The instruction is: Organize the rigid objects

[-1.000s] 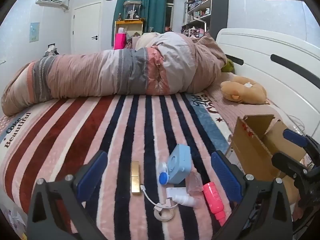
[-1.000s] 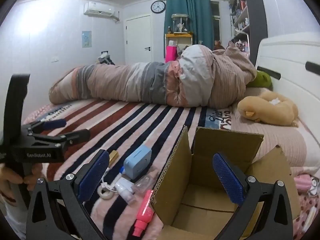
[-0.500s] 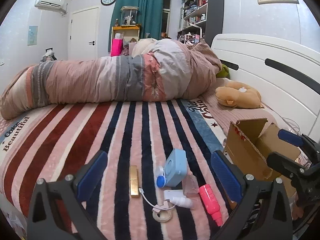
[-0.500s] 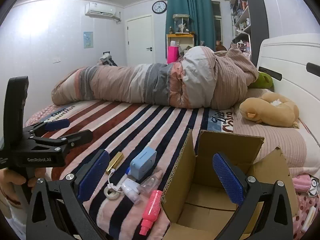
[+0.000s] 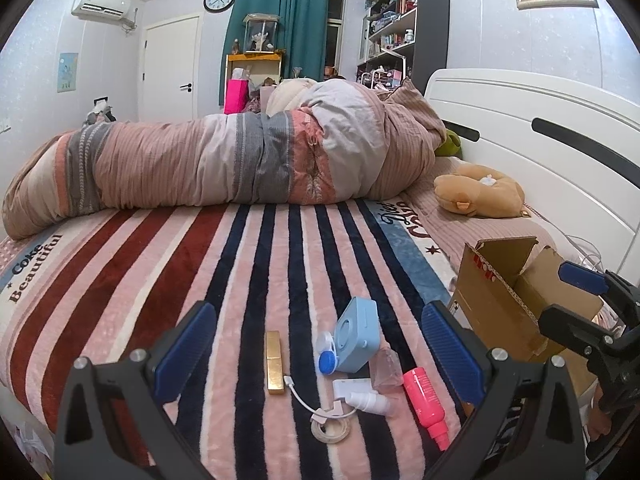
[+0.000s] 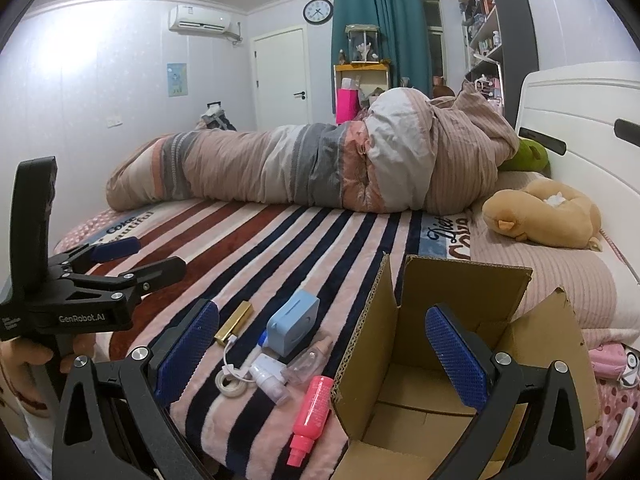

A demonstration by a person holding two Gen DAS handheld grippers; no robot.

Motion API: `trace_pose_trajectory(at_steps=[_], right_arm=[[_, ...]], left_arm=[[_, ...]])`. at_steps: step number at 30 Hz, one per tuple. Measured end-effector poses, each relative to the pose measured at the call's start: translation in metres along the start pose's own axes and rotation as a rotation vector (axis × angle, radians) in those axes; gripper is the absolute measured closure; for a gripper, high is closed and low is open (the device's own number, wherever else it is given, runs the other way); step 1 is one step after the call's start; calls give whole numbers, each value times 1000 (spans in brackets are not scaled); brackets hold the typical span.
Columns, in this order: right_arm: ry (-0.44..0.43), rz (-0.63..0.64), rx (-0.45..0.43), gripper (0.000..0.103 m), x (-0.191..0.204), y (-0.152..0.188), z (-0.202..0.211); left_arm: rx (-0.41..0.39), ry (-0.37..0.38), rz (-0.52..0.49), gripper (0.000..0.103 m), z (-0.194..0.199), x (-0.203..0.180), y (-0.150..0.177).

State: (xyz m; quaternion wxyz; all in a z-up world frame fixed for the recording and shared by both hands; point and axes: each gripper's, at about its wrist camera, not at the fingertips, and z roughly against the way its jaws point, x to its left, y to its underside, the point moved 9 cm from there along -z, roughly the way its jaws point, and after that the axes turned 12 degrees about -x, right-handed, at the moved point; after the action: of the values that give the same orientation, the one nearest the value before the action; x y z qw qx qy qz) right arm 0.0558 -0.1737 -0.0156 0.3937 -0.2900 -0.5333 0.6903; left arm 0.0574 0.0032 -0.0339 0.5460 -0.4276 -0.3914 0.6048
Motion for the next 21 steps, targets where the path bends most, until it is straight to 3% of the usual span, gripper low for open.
trace_pose_trajectory(at_steps=[21], right_arm=[[-11, -45, 12, 0, -3, 4, 0]], left_arm=[[3, -5, -4, 0, -1, 5, 2]])
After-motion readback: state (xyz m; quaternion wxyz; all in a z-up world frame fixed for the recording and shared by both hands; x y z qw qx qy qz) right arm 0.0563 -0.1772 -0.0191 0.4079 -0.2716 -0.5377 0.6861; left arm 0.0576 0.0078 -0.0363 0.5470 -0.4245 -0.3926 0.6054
